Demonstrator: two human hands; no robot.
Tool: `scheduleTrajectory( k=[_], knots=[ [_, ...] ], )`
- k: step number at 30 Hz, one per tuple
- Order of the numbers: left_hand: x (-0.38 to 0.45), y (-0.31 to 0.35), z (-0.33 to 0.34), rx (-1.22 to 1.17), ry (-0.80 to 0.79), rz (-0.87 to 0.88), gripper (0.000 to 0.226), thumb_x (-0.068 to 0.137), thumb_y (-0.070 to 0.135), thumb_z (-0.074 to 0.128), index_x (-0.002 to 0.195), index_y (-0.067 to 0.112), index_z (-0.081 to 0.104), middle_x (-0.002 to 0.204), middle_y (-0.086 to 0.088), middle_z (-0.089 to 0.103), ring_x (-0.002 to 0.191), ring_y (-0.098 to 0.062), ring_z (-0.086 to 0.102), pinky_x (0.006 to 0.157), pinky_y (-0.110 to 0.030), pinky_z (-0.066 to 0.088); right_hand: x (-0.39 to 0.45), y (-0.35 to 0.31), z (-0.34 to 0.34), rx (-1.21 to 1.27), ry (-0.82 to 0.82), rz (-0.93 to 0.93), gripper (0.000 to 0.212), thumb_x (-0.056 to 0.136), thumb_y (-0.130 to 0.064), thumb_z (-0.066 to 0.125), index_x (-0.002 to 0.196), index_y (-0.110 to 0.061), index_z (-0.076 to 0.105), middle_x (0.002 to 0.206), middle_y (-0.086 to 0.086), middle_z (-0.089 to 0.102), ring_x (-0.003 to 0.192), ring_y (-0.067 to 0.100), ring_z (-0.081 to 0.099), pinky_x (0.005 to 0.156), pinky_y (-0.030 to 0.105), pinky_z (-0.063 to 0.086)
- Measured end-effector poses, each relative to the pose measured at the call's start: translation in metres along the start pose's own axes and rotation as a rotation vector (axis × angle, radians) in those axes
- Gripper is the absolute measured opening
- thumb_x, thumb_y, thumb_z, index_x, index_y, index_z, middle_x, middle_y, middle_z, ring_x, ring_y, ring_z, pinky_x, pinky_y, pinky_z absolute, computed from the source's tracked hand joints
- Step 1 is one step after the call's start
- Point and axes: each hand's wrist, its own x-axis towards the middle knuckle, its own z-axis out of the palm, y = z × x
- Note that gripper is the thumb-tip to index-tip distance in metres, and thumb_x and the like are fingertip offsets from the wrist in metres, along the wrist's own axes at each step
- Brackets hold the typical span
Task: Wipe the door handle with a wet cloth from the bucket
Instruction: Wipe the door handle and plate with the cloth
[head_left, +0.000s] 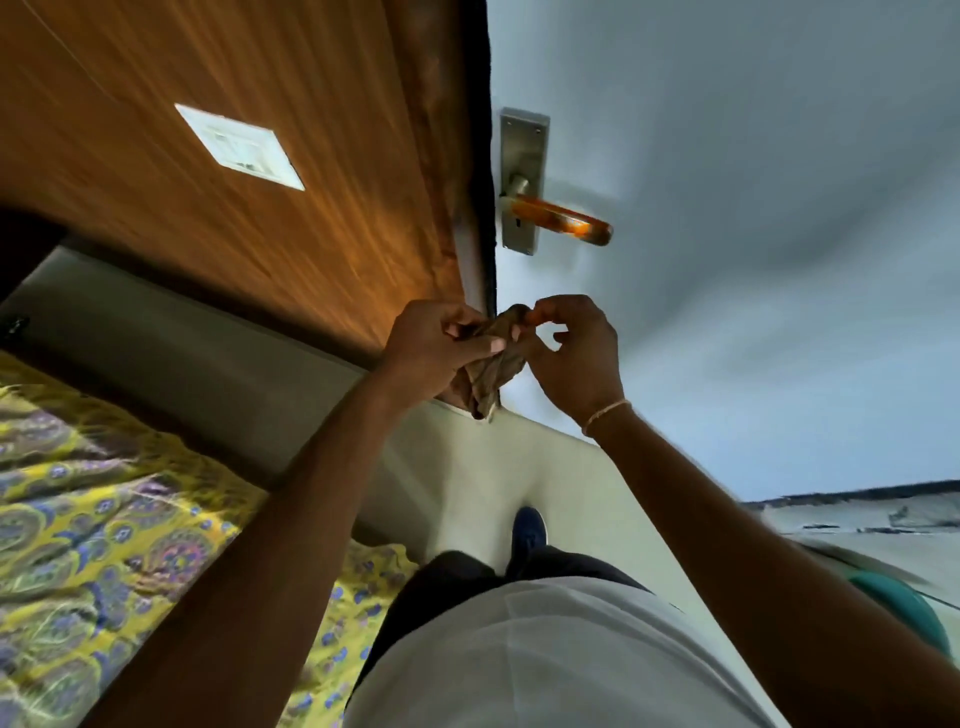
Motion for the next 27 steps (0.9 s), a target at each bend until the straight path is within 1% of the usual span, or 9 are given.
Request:
scheduleTrajectory(
  k=[3,7,12,14,16,17,19,23,27],
  knots=[
    [0.014,-0.001,-0.017,0.017,-0.021,0.014,0.019,0.088,0.014,0.089,0.105,0.009,0.083,0.100,-0.009,0.083,0.095,-0.019,0.078,0.091,-0.038,0.062,0.016,-0.012,0.018,0.039,-0.074,0.112,0.017,0.093,-0.021,0.081,0.096,-0.032,0.069,0.118,-0.001,0.073,0.110,0.021,0.069,0.096,0.043,0.061],
    [0.035,-0.002,-0.035,-0.034,-0.078,0.016,0.023,0.091,0.007,0.084,0.111,-0.003,0.079,0.107,-0.020,0.081,0.090,-0.013,0.075,0.082,-0.023,0.062,0.038,-0.022,0.036,0.013,-0.135,0.176,0.008,0.096,-0.015,0.072,0.104,-0.016,0.075,0.123,0.004,0.071,0.112,0.021,0.069,0.096,0.035,0.061],
    [0.059,-0.002,-0.052,0.035,-0.219,0.020,0.014,0.094,0.022,0.084,0.107,0.020,0.079,0.104,0.002,0.082,0.097,-0.004,0.077,0.084,-0.018,0.062,0.044,-0.023,0.041,-0.214,-0.054,0.069,0.011,0.101,-0.020,0.067,0.108,-0.012,0.070,0.123,0.007,0.065,0.113,0.025,0.066,0.095,0.040,0.061],
    [0.068,-0.001,-0.052,0.065,-0.241,0.030,0.017,0.095,0.024,0.083,0.110,0.016,0.079,0.106,0.001,0.082,0.100,-0.007,0.078,0.086,-0.021,0.063,0.040,-0.019,0.043,-0.224,-0.014,0.088,0.013,0.105,-0.020,0.063,0.113,-0.010,0.067,0.117,0.005,0.066,0.107,0.023,0.066,0.090,0.032,0.061],
    [0.077,0.001,-0.051,0.065,-0.258,0.036,0.021,0.094,0.022,0.084,0.112,0.012,0.079,0.104,0.000,0.081,0.097,-0.005,0.078,0.084,-0.020,0.063,0.036,-0.016,0.045,-0.125,0.002,0.203,0.013,0.107,-0.018,0.063,0.116,-0.008,0.062,0.107,-0.003,0.065,0.102,0.018,0.065,0.084,0.017,0.056],
    [0.080,0.001,-0.049,0.047,-0.259,0.031,0.020,0.094,0.021,0.084,0.111,0.012,0.079,0.102,0.002,0.081,0.093,-0.002,0.077,0.082,-0.017,0.061,0.034,-0.015,0.044,-0.052,-0.003,0.275,0.017,0.107,-0.018,0.065,0.119,-0.008,0.059,0.106,-0.005,0.065,0.102,0.016,0.065,0.084,0.015,0.054],
    [0.084,0.003,-0.046,0.000,-0.235,0.008,0.018,0.094,0.019,0.084,0.109,0.013,0.077,0.100,0.002,0.079,0.092,-0.001,0.075,0.083,-0.016,0.059,0.026,-0.015,0.041,0.030,0.001,0.330,0.031,0.103,-0.021,0.070,0.127,-0.009,0.055,0.117,-0.003,0.066,0.110,0.016,0.064,0.094,0.027,0.055],
    [0.082,0.007,-0.036,-0.099,-0.175,-0.082,0.019,0.096,0.022,0.082,0.111,0.010,0.078,0.105,-0.005,0.081,0.102,-0.016,0.078,0.092,-0.032,0.065,0.004,-0.027,0.035,-0.226,0.088,-0.043,0.046,0.094,-0.033,0.062,0.133,-0.009,0.058,0.133,0.008,0.063,0.123,0.026,0.058,0.100,0.033,0.053],
    [0.068,0.021,-0.019,-0.147,-0.075,-0.160,0.016,0.096,0.021,0.081,0.108,0.012,0.077,0.105,-0.007,0.081,0.100,-0.020,0.079,0.089,-0.037,0.066,-0.016,-0.030,0.033,-0.216,-0.164,-0.154,0.054,0.079,-0.033,0.055,0.126,-0.009,0.066,0.134,0.009,0.061,0.117,0.030,0.063,0.093,0.042,0.060]
  ],
)
